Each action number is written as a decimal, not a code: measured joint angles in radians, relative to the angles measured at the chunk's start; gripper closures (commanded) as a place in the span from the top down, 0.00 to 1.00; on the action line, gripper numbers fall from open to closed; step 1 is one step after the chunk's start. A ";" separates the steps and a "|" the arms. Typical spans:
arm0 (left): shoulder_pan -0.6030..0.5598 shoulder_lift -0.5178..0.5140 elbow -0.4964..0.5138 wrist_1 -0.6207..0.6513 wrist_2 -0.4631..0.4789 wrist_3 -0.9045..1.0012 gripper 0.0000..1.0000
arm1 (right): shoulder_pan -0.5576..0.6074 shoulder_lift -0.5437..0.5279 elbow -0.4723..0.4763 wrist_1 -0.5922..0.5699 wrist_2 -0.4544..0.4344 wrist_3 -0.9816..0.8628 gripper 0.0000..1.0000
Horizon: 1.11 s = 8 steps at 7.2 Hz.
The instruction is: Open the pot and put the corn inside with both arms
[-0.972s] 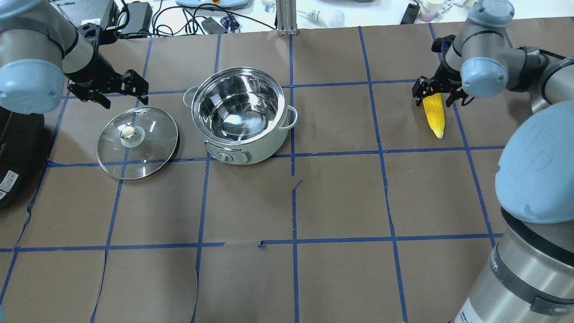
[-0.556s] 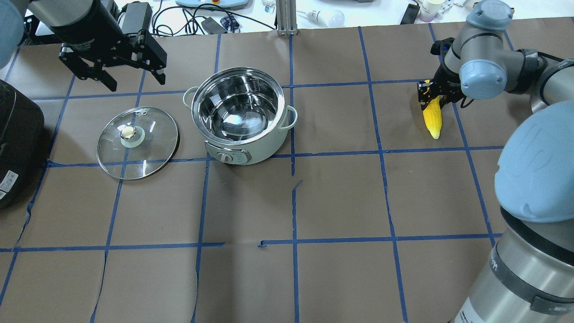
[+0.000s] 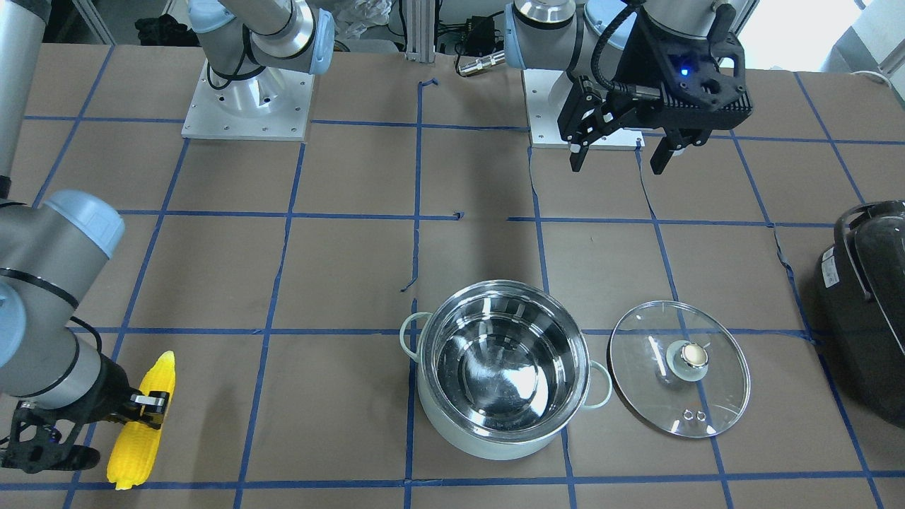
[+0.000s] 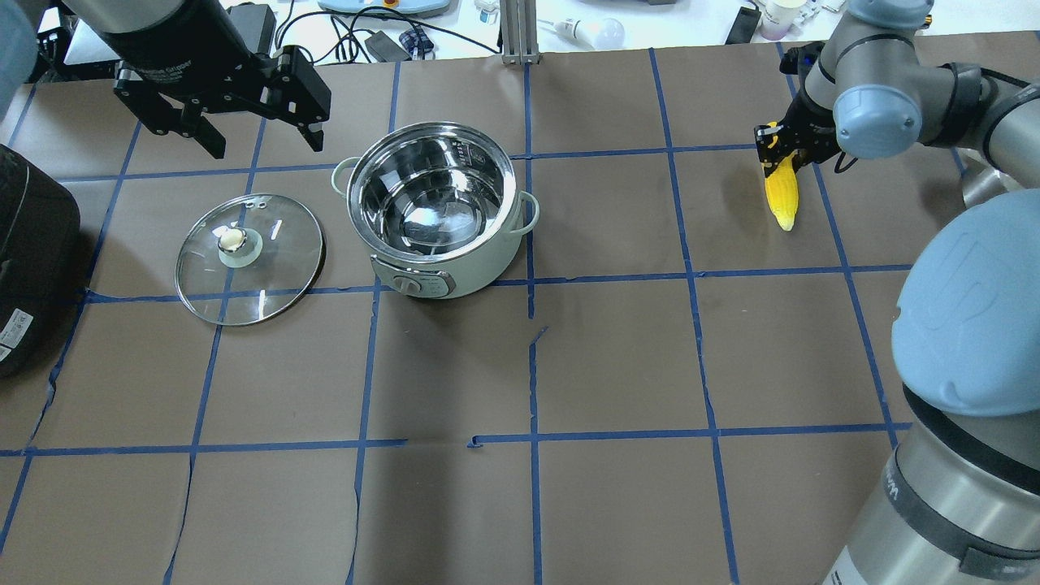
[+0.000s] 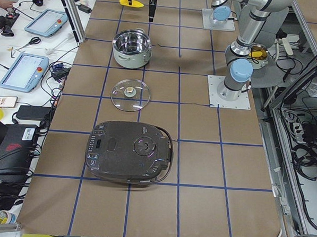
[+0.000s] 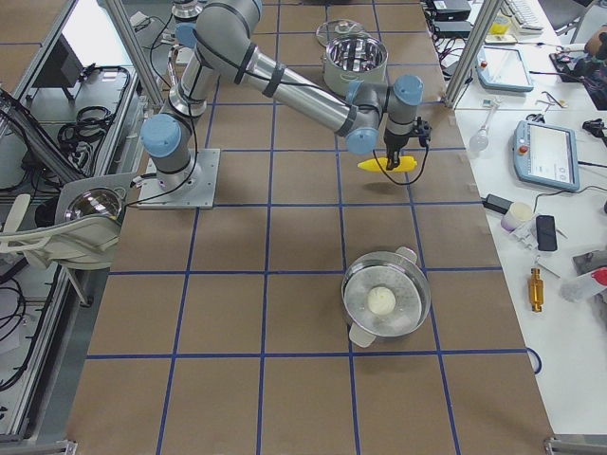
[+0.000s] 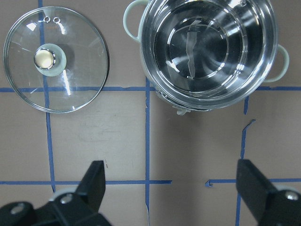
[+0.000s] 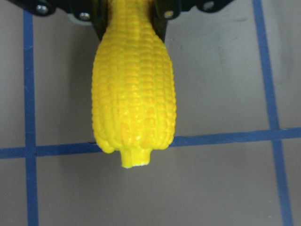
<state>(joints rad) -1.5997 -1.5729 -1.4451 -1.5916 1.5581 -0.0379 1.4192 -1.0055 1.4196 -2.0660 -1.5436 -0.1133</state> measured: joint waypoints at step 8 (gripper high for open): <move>0.027 0.004 -0.024 0.063 0.004 0.058 1.00 | 0.564 0.015 -0.276 0.147 0.035 0.685 0.11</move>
<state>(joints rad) -1.5723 -1.5687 -1.4693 -1.5283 1.5618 0.0197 1.9831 -0.9908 1.1440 -1.9193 -1.5085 0.5713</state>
